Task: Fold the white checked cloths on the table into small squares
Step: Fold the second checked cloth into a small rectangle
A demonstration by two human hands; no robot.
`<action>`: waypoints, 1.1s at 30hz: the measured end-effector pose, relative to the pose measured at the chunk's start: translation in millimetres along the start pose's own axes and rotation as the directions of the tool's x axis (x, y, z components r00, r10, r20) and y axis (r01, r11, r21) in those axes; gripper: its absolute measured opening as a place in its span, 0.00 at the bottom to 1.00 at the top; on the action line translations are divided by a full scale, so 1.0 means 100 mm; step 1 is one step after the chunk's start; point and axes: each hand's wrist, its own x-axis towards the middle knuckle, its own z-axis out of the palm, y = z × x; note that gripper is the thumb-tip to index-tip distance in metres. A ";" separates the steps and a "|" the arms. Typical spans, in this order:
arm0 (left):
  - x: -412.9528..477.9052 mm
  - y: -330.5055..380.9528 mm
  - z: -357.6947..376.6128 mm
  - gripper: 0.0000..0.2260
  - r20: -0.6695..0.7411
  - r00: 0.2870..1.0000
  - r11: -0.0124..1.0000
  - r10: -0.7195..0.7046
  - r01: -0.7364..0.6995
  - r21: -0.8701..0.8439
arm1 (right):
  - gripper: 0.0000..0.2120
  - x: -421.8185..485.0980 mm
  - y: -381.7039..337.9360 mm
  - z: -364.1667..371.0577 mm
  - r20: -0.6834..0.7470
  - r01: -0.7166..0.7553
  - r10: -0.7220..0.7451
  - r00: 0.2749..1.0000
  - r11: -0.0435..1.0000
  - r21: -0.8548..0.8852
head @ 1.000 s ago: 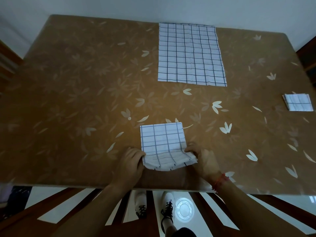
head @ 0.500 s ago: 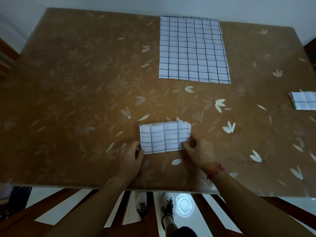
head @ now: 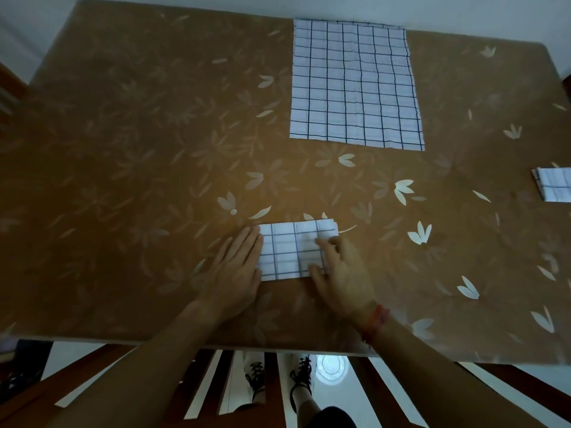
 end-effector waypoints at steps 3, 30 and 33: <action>0.05 -0.07 0.01 0.28 0.087 0.996 0.999 0.034 -0.037 0.030 | 0.26 -0.09 -0.21 0.18 0.098 0.174 -0.166 0.981 0.982 -0.075; 0.12 -0.16 0.02 0.37 0.269 0.962 0.999 0.046 -0.048 0.002 | 0.37 -0.61 0.28 0.16 0.375 0.123 0.044 0.926 0.905 -0.408; 0.15 -0.14 -0.04 0.35 0.292 0.956 1.000 0.031 -0.029 -0.009 | 0.37 -0.62 0.29 0.18 0.364 0.122 0.040 0.930 0.903 -0.411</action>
